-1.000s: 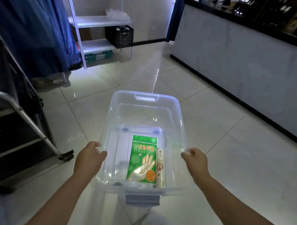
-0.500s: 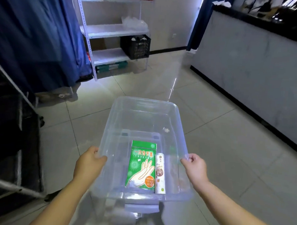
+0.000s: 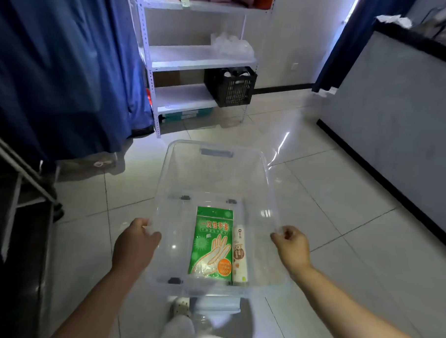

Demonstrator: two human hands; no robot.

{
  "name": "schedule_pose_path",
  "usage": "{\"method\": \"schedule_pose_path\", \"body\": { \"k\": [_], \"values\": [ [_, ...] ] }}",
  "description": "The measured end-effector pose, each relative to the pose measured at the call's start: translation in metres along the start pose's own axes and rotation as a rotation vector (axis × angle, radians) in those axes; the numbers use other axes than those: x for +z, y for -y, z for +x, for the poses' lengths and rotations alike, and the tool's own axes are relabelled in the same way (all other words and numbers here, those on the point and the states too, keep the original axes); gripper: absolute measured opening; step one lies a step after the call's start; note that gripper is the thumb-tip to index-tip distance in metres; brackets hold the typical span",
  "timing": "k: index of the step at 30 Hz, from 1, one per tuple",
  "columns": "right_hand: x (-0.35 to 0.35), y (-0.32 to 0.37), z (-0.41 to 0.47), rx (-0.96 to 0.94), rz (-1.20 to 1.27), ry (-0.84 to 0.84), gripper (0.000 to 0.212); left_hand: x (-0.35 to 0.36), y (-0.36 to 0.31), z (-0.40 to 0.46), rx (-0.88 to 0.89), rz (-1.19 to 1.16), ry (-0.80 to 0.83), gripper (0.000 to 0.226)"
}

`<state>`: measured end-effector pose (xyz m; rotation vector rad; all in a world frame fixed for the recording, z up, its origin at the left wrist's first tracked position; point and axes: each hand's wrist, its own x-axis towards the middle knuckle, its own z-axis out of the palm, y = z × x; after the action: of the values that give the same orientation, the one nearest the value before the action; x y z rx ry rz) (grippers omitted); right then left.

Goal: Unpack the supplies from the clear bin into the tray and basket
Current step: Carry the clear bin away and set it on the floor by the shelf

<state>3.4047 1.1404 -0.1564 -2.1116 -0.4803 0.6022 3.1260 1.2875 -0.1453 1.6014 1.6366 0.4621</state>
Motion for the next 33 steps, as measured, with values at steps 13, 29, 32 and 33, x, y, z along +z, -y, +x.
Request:
{"method": "schedule_pose_path", "body": {
  "k": [13,29,32,33],
  "values": [
    [0.061,0.135,0.274,0.023,-0.04,-0.049,0.002,0.059,-0.163,0.279,0.058,0.053,0.01,0.031],
    [0.124,0.294,0.65,-0.112,-0.195,0.18,0.007,0.161,-0.337,0.547,-0.145,-0.035,-0.106,0.027],
    [0.152,0.32,0.699,-0.133,-0.216,0.216,0.007,0.165,-0.351,0.592,-0.197,-0.052,-0.145,0.025],
    [0.164,0.328,0.718,-0.135,-0.223,0.224,0.006,0.167,-0.355,0.61,-0.214,-0.063,-0.154,0.024]
  ]
}}
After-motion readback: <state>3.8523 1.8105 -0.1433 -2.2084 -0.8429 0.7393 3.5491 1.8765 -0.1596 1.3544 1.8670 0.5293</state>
